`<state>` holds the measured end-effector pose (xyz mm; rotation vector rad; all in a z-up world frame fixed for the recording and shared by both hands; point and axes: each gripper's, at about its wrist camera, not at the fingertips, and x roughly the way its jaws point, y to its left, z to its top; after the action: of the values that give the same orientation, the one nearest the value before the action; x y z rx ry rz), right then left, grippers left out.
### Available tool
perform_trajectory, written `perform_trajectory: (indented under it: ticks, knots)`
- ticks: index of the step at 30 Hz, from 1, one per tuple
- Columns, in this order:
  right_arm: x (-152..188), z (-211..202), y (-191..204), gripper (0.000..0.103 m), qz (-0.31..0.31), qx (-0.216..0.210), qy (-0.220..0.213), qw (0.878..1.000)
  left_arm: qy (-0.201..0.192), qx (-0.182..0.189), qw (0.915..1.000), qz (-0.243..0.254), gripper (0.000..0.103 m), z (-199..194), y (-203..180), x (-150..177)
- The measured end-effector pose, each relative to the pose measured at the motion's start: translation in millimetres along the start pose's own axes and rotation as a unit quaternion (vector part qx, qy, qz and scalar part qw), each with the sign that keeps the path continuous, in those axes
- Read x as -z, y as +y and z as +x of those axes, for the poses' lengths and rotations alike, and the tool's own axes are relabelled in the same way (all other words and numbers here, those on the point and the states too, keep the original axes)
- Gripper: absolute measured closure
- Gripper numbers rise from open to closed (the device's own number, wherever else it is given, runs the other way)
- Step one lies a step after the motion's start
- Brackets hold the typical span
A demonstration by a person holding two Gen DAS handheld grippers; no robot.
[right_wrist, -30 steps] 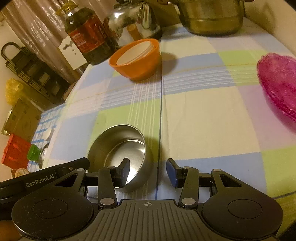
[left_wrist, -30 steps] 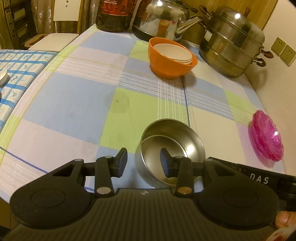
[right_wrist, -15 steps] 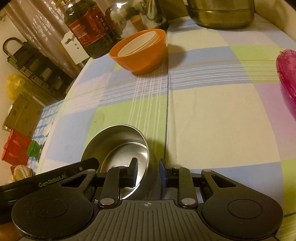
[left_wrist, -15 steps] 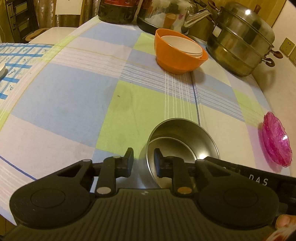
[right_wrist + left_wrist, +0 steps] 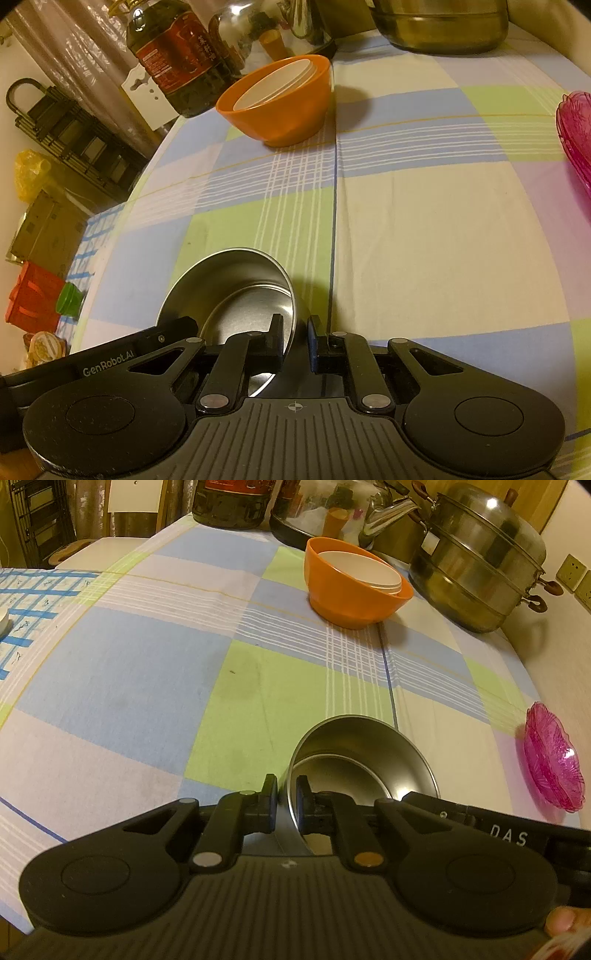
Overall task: Organize plates and bowls
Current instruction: 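Close both grippers on the rim of the steel bowl, then lift the steel bowl and carry it over the orange bowl stack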
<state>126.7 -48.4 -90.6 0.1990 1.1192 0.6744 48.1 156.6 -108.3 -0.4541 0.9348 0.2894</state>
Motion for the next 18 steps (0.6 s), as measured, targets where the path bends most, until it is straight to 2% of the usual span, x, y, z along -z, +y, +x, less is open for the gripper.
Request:
perform_trajectory:
  ticks: [10, 18]
  knots:
    - [0.0, -3.3, 1.1, 0.093, -0.005, 0.021, 0.005, 1.000, 0.005, 0.005, 0.9999, 0.009, 0.094, -3.5, -6.4, 2.8]
    - [-4.0, -11.9, 1.7, 0.094, -0.002, 0.018, -0.003, 1.000, -0.004, 0.006, 0.9999, 0.015, 0.095, -12.1, -11.5, -4.0]
